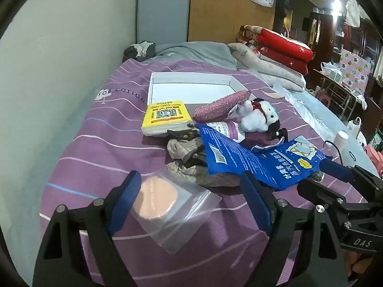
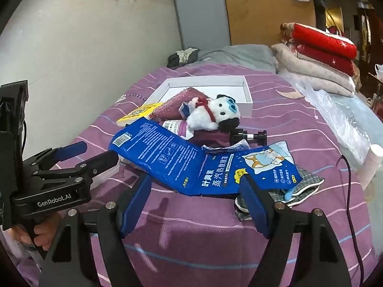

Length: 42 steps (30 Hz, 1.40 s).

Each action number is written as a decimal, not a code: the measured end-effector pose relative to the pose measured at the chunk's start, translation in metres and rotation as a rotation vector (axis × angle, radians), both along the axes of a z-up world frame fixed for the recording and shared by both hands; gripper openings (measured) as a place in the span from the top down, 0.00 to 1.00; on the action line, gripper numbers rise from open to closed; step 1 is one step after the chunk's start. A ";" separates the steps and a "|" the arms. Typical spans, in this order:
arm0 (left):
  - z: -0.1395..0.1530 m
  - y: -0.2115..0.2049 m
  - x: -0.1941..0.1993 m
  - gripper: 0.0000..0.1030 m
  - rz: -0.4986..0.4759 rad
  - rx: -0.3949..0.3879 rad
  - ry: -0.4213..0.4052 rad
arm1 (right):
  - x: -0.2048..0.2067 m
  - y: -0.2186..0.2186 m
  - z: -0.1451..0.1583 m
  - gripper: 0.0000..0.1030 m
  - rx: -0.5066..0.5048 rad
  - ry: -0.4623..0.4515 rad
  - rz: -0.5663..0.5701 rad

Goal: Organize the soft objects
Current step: 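Move the left gripper to the bagged peach puff while the right gripper reaches the blue packet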

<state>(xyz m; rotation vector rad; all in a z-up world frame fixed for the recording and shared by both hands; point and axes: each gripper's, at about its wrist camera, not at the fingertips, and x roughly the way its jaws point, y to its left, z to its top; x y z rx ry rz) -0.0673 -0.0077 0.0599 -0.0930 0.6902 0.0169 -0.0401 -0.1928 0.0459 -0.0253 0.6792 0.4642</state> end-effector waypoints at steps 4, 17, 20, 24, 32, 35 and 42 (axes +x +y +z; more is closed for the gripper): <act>-0.001 0.001 0.000 0.22 -0.009 -0.011 0.003 | 0.000 0.008 0.001 0.25 -0.006 0.002 0.016; -0.008 0.016 0.003 0.29 0.013 -0.089 0.045 | -0.003 0.015 -0.003 0.37 -0.033 -0.006 0.106; -0.009 0.019 0.003 0.32 0.025 -0.096 0.051 | -0.005 0.019 -0.002 0.38 -0.035 -0.049 0.113; -0.009 0.020 0.002 0.32 0.030 -0.094 0.051 | 0.000 0.022 -0.006 0.38 -0.068 0.003 0.122; -0.014 0.041 0.005 0.32 0.065 -0.168 0.077 | 0.003 0.056 -0.008 0.38 -0.180 -0.005 0.197; -0.017 0.053 0.005 0.32 0.085 -0.235 0.088 | 0.006 0.068 -0.008 0.44 -0.220 0.003 0.208; -0.030 0.069 0.005 0.32 0.123 -0.328 0.135 | 0.025 0.088 -0.013 0.58 -0.257 0.068 0.212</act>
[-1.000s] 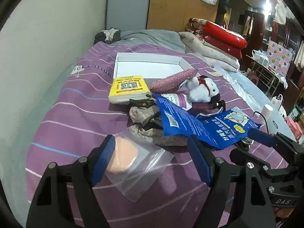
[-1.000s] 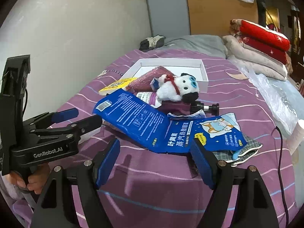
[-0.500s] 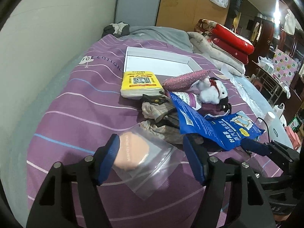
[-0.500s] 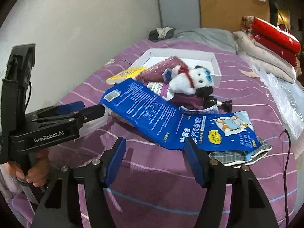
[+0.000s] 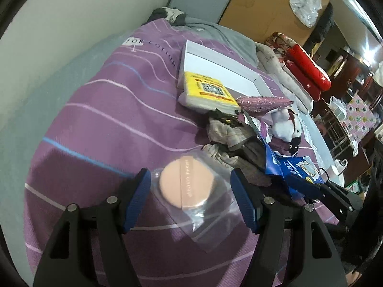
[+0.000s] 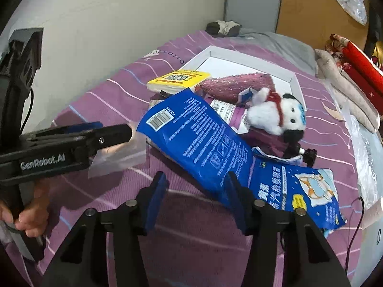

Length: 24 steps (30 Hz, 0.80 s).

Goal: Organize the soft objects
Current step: 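Move the left gripper to the bagged peach puff while the right gripper reaches the blue packet, then close the left gripper on the puff bag while the right gripper grips the blue packet edge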

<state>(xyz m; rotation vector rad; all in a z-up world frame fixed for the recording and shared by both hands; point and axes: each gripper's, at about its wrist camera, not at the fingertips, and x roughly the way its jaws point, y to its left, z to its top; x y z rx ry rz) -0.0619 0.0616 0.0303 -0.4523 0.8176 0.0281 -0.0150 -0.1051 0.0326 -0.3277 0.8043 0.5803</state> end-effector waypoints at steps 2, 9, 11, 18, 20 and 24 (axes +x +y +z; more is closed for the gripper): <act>0.000 0.002 -0.001 0.32 0.000 -0.011 -0.006 | 0.006 -0.002 0.003 0.64 0.026 0.005 -0.023; -0.005 0.007 0.002 0.29 -0.011 -0.043 0.019 | 0.016 -0.015 0.008 0.69 0.139 0.034 -0.067; -0.003 0.009 0.001 0.26 -0.016 -0.058 0.015 | 0.015 -0.016 0.009 0.70 0.150 0.030 -0.070; 0.004 0.024 0.004 0.21 -0.088 -0.200 0.032 | 0.019 -0.029 0.007 0.71 0.209 0.031 -0.128; 0.004 0.030 0.005 0.21 -0.103 -0.252 0.041 | 0.020 -0.038 0.007 0.72 0.245 0.040 -0.150; 0.003 0.027 0.006 0.21 -0.112 -0.211 0.084 | 0.018 -0.053 0.005 0.74 0.302 0.056 -0.187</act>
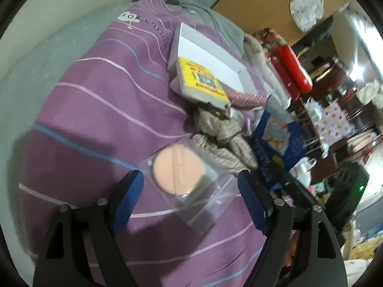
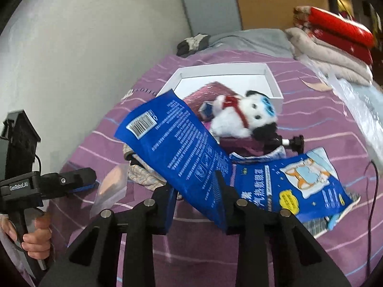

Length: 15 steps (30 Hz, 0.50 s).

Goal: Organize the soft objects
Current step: 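Close the left gripper on the puff bag while the right gripper grips the blue packet edge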

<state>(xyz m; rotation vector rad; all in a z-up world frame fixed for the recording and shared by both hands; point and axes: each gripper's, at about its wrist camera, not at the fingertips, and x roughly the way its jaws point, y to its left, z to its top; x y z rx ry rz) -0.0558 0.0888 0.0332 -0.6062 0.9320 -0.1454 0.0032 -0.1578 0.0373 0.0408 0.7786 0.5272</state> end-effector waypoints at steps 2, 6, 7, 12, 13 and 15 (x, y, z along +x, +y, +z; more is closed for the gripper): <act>-0.002 -0.007 0.002 0.21 -0.009 0.062 0.028 | 0.000 -0.002 -0.001 0.77 0.005 0.003 -0.005; -0.006 -0.021 0.006 0.23 -0.018 0.160 0.035 | -0.001 -0.002 0.000 0.78 -0.013 -0.011 -0.008; -0.007 -0.024 0.007 0.23 -0.020 0.185 0.036 | -0.002 0.000 0.000 0.78 -0.023 -0.019 -0.009; -0.013 -0.033 0.011 0.47 -0.021 0.235 0.033 | -0.008 0.002 -0.002 0.78 -0.053 -0.043 -0.002; -0.014 -0.033 0.011 0.48 -0.020 0.235 0.033 | -0.008 0.002 -0.002 0.78 -0.053 -0.043 -0.003; -0.014 -0.031 0.010 0.52 -0.019 0.217 0.031 | -0.008 0.001 -0.003 0.78 -0.050 -0.043 -0.005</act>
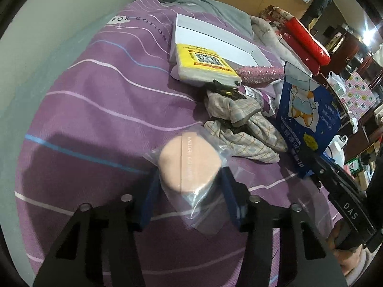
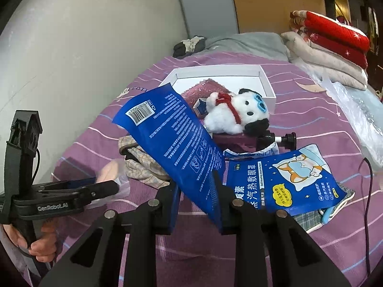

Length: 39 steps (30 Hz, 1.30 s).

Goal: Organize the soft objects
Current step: 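Close the left gripper on the puff bag while the right gripper grips the blue packet edge, then lift and carry the puff bag and blue packet over the white tray with both grippers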

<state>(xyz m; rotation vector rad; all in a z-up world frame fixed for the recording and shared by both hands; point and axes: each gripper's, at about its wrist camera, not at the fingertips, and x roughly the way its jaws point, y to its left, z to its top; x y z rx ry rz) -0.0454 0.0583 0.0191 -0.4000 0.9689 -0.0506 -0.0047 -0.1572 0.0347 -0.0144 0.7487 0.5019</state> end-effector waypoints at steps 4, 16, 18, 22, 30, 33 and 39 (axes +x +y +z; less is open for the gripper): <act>0.003 0.002 -0.002 0.55 0.010 -0.012 -0.011 | -0.002 -0.001 0.000 0.78 0.003 -0.006 0.000; 0.021 -0.004 -0.008 0.56 0.023 0.059 -0.082 | -0.008 -0.015 0.015 0.97 0.122 -0.058 0.034; 0.024 -0.003 -0.009 0.56 0.025 0.064 -0.093 | -0.010 -0.015 0.019 0.98 0.134 -0.071 0.048; 0.029 -0.003 -0.008 0.56 0.029 0.074 -0.102 | -0.014 -0.018 0.025 0.99 0.165 -0.084 0.062; 0.051 -0.005 0.004 0.56 0.018 0.103 -0.133 | -0.002 -0.039 0.040 0.99 0.321 -0.024 0.057; 0.068 -0.006 0.016 0.56 0.005 0.117 -0.162 | 0.007 -0.051 0.052 0.99 0.396 -0.004 0.050; 0.089 -0.009 0.045 0.56 -0.026 0.105 -0.188 | 0.035 -0.074 0.079 0.99 0.541 0.024 0.033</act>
